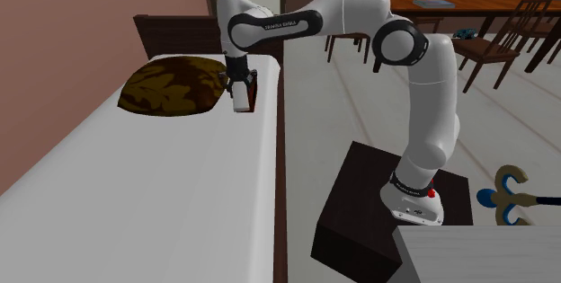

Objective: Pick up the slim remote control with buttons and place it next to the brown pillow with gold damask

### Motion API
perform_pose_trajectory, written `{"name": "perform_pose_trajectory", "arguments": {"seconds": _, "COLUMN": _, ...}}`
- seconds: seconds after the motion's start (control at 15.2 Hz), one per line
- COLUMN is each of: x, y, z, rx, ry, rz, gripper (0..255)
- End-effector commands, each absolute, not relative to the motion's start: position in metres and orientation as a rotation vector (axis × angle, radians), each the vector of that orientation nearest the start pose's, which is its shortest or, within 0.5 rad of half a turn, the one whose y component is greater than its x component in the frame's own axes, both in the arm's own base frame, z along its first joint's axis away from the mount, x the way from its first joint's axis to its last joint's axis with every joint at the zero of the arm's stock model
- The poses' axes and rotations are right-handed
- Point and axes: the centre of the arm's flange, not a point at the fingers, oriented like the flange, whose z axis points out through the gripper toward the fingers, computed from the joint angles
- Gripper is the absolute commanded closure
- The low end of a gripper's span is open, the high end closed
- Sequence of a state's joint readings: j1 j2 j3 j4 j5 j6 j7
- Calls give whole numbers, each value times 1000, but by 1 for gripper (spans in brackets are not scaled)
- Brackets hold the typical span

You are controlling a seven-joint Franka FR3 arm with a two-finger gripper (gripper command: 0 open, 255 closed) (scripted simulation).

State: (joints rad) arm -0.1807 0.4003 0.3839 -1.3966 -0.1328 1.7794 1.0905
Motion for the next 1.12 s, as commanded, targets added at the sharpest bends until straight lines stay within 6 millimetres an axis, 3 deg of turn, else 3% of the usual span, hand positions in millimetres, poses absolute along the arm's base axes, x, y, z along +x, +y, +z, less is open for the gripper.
{"name": "perform_pose_trajectory", "arguments": {"seconds": 0.0, "x": 670, "y": 83, "z": 482, "rx": -2818, "ry": 1342, "rz": 0, "gripper": 255}}
{"name": "perform_pose_trajectory", "arguments": {"seconds": 1.06, "x": 670, "y": 83, "z": 397, "rx": -2818, "ry": 1342, "rz": 0, "gripper": 255}}
